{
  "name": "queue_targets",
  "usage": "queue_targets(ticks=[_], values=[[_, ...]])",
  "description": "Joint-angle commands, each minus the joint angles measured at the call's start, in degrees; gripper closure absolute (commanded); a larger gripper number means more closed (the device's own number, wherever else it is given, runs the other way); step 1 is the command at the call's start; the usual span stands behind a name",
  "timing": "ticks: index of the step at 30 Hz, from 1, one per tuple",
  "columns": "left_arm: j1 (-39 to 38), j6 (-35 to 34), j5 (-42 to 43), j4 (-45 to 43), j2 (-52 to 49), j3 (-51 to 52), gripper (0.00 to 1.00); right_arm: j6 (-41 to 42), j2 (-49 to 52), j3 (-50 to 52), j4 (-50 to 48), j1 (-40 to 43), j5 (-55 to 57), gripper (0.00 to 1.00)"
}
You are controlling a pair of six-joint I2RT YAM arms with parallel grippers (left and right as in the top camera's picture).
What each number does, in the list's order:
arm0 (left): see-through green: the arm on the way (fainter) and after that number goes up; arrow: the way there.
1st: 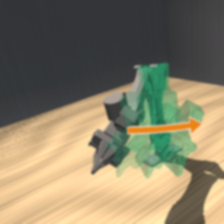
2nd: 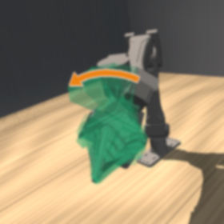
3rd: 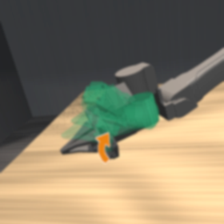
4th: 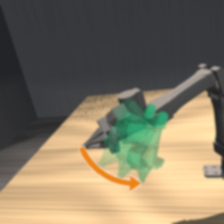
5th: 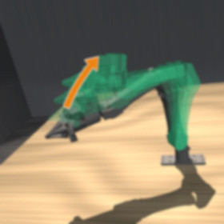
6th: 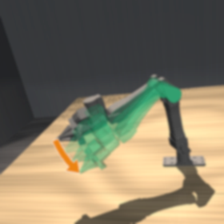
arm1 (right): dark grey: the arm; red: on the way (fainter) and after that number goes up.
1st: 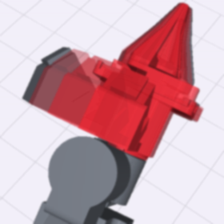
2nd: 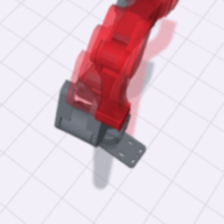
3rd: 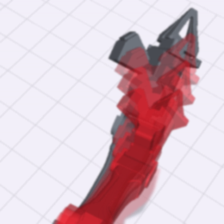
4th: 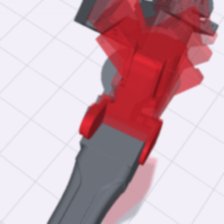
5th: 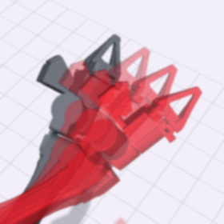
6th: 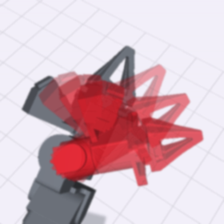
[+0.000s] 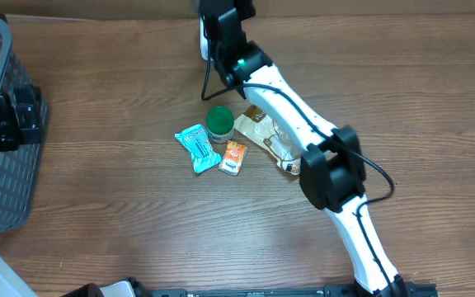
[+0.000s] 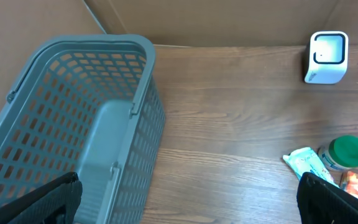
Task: Scan the item barcode
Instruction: 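Lift the mint-green pack and hold it in front of the scanner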
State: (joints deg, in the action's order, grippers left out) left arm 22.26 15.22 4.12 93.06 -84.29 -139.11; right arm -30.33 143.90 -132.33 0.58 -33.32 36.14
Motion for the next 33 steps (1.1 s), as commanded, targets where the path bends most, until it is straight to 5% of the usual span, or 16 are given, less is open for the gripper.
queue_targets(ticks=[1, 7, 23, 33], values=[[0.2, 0.9, 0.4, -0.2, -0.1, -0.1, 0.0, -12.9, 4.6, -0.8, -3.0, 1.0, -3.7, 0.96], [0.2, 0.9, 0.4, -0.2, -0.1, -0.1, 0.0, -21.1, 9.4, -0.7, -3.6, 2.8, -3.7, 0.96], [0.2, 0.9, 0.4, -0.2, -0.1, -0.1, 0.0, -24.3, 9.3, -0.5, -2.8, 1.6, -3.7, 0.96], [0.2, 0.9, 0.4, -0.2, -0.1, -0.1, 0.01, -8.5, -0.4, -0.5, 7.3, 1.2, -4.9, 0.96]])
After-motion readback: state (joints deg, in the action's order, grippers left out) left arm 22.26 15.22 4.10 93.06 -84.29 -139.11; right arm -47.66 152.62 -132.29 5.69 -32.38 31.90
